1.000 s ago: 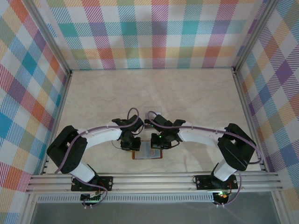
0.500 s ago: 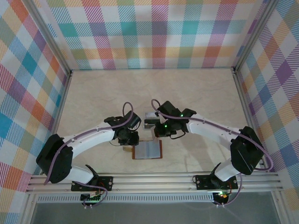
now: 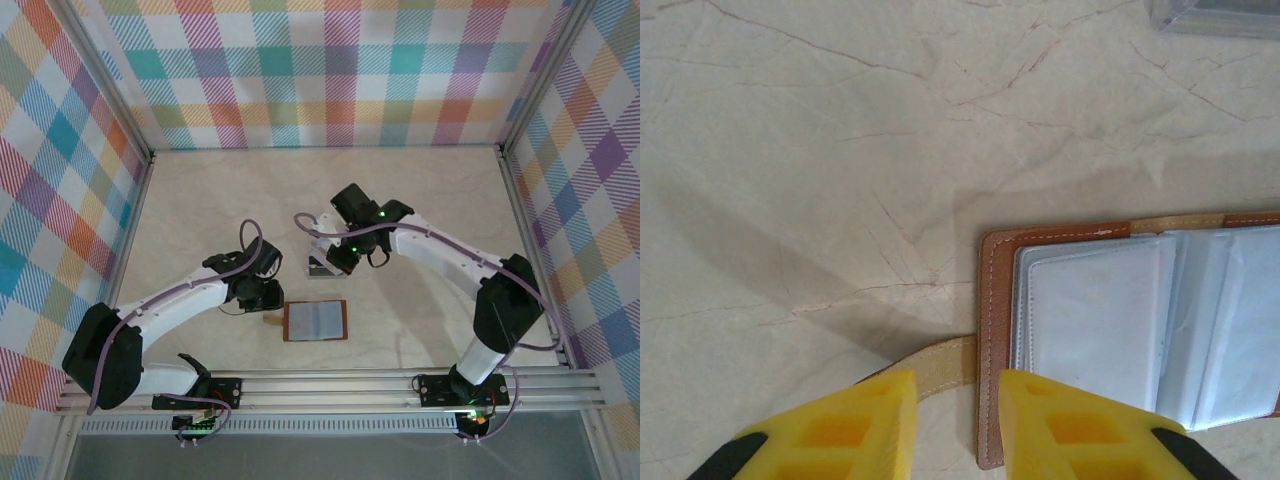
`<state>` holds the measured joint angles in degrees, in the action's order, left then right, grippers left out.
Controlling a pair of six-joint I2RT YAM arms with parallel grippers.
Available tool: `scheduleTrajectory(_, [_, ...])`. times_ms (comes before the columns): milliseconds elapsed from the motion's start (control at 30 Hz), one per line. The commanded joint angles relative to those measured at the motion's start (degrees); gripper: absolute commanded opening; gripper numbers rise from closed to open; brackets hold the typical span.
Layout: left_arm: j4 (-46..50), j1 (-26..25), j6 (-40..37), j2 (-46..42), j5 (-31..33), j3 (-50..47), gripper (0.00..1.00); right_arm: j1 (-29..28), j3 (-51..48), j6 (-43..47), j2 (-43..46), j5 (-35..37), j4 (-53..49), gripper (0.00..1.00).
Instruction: Take the credit cards out of the card holder
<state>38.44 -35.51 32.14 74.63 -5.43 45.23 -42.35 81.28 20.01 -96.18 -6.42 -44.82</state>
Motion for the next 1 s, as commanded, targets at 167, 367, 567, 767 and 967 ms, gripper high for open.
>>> scheduleTrajectory(167, [0.6, 1.5, 0.4, -3.9, -0.1, -2.5, 0.29, 1.8, 15.3, 22.6, -9.8, 5.6, -11.1, 0.01])
scheduleTrajectory(367, [0.9, 2.0, 0.4, -4.8, 0.0, -3.2, 0.29, 2.8, 24.5, 27.7, -17.1, 9.5, -15.1, 0.01])
scheduleTrajectory(567, [1.4, 2.5, 0.2, -5.4, 0.1, -3.4, 0.29, 3.8, 31.0, 30.9, -22.7, 10.0, -17.1, 0.02])
scheduleTrajectory(767, [1.6, 3.0, 0.1, -5.3, -0.1, -3.3, 0.29, 4.0, 35.1, 32.8, -27.0, 10.3, -18.8, 0.02])
scheduleTrajectory(967, [2.0, 3.3, 0.0, -5.5, 0.1, -3.4, 0.29, 4.0, 37.4, 34.4, -30.7, 9.4, -20.5, 0.03])
